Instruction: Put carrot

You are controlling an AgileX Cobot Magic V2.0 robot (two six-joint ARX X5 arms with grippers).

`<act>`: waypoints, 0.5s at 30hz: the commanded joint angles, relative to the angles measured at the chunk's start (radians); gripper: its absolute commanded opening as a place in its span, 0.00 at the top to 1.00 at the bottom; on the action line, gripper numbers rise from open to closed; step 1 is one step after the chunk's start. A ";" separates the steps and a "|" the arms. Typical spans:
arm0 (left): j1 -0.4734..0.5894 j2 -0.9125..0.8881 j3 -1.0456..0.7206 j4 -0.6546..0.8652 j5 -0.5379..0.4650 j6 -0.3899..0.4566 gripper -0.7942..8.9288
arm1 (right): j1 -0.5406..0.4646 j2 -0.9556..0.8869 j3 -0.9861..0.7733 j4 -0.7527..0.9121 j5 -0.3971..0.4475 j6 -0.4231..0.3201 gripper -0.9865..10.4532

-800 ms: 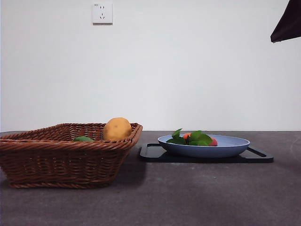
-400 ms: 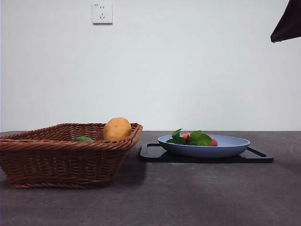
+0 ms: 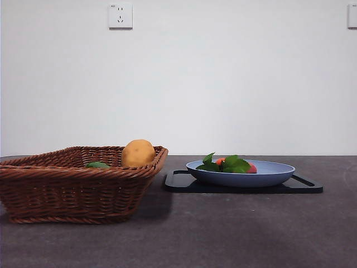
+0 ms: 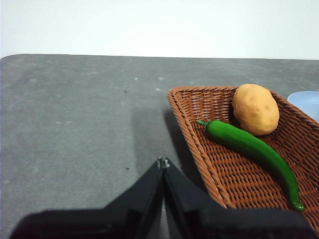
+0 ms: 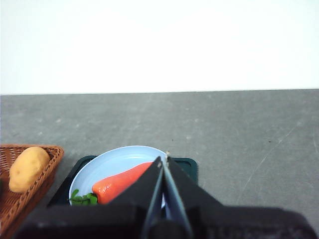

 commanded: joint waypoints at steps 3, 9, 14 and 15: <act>0.002 -0.004 -0.011 0.011 -0.003 -0.007 0.91 | -0.173 -0.148 -0.147 -0.001 -0.190 -0.018 0.91; 0.002 -0.004 -0.011 0.011 -0.003 -0.007 0.91 | -0.333 -0.293 -0.323 -0.001 -0.362 -0.010 0.91; 0.002 -0.004 -0.011 0.011 -0.003 -0.007 0.91 | -0.370 -0.364 -0.409 -0.003 -0.406 -0.002 0.91; 0.002 -0.004 -0.011 0.011 -0.003 -0.007 0.91 | -0.374 -0.372 -0.418 -0.006 -0.406 0.004 0.91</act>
